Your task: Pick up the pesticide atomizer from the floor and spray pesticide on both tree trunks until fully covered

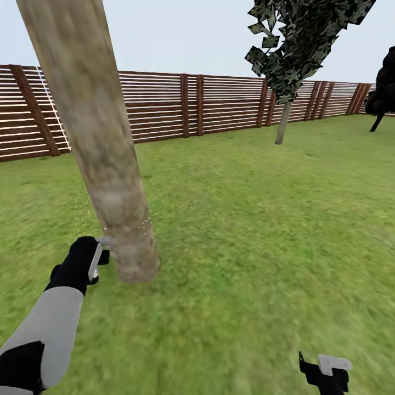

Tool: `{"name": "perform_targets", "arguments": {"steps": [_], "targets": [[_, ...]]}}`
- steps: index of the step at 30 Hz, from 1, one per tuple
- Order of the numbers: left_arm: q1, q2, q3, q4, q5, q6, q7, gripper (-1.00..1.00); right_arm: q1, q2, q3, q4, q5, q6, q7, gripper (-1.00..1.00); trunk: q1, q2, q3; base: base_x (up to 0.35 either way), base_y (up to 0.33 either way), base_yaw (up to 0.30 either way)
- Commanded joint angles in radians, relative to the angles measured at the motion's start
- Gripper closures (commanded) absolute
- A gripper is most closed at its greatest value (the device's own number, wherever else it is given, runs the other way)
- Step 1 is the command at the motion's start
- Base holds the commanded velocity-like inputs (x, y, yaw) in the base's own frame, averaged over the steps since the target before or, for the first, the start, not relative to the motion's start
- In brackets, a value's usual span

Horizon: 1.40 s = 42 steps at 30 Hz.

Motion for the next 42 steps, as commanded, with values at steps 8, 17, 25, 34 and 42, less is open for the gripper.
{"name": "perform_targets", "arguments": {"steps": [8,17,25,34,42], "targets": [[0.005,0.095,-0.153,0.002,-0.018,0.004,-0.199,1.00,-0.001,-0.001,-0.006,0.001,0.011,-0.004,-0.005,-1.00,0.000,0.000,-0.001,0.002,0.000,0.000],[0.005,0.089,-0.154,0.001,-0.014,0.006,-0.204,1.00,-0.001,0.000,-0.006,0.001,0.011,-0.004,-0.005,-1.00,0.000,0.000,-0.001,0.211,-0.120,0.000],[0.005,0.086,-0.153,-0.001,-0.014,0.006,-0.205,1.00,-0.001,0.000,-0.006,0.001,0.011,-0.003,-0.005,-1.00,0.000,0.000,-0.001,-0.030,-0.178,0.000],[0.004,0.080,-0.152,-0.001,-0.011,0.006,-0.204,1.00,-0.001,0.000,-0.005,0.001,0.011,-0.004,-0.005,-1.00,0.000,0.000,-0.001,-0.015,-0.266,0.000],[-0.001,0.055,-0.153,-0.002,-0.012,0.005,-0.202,1.00,-0.001,0.002,-0.004,0.001,0.011,-0.004,-0.005,-1.00,0.000,0.000,-0.001,0.124,-0.263,0.096]]}}
